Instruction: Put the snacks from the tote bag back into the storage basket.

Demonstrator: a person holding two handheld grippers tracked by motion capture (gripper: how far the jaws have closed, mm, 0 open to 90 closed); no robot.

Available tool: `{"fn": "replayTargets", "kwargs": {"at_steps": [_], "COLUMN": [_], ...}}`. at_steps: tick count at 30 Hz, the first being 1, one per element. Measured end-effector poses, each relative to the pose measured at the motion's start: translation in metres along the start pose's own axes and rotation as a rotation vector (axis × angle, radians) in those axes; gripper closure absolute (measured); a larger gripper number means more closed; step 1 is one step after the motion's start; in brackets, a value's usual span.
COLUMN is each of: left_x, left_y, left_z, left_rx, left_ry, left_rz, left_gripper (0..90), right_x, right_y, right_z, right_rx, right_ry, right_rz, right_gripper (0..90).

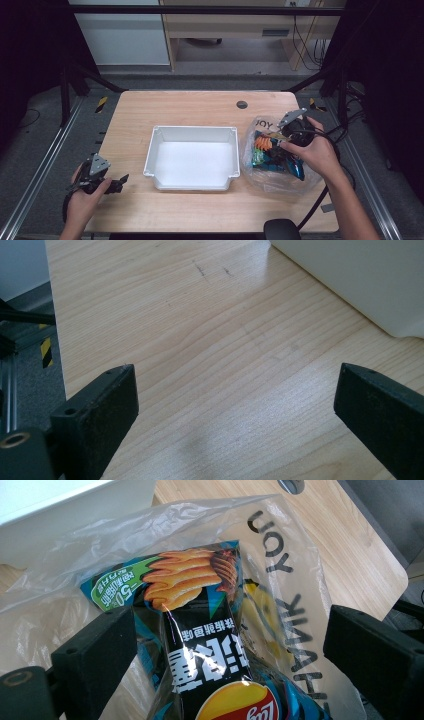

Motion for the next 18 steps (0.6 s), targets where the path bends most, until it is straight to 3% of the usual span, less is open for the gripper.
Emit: {"fn": "replayTargets", "kwargs": {"at_steps": [8, 18], "left_x": [0.002, 0.001], "left_y": [0.0, -0.001], "left_z": [-0.003, -0.001], "left_rx": [-0.01, -0.009], "left_ry": [-0.006, -0.002], "left_rz": [-0.007, -0.004], "left_gripper": [3.7, 3.7], "right_x": [-0.002, -0.014], "right_y": [0.006, 0.01], "right_z": [0.004, 0.006], "right_rx": [-0.023, -0.041], "right_ry": [0.01, -0.022], "right_rz": [0.0, -0.018], "right_gripper": [7.3, 8.0]}}
Point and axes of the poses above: each handheld gripper's, and its own axes: y roughly forward along the jaws, x roughly out of its underside, z roughly to its right, the point moved 6 cm from there along y, roughly forward along the jaws, and after that the axes turned 13 degrees about -x, right-handed, at the moved point
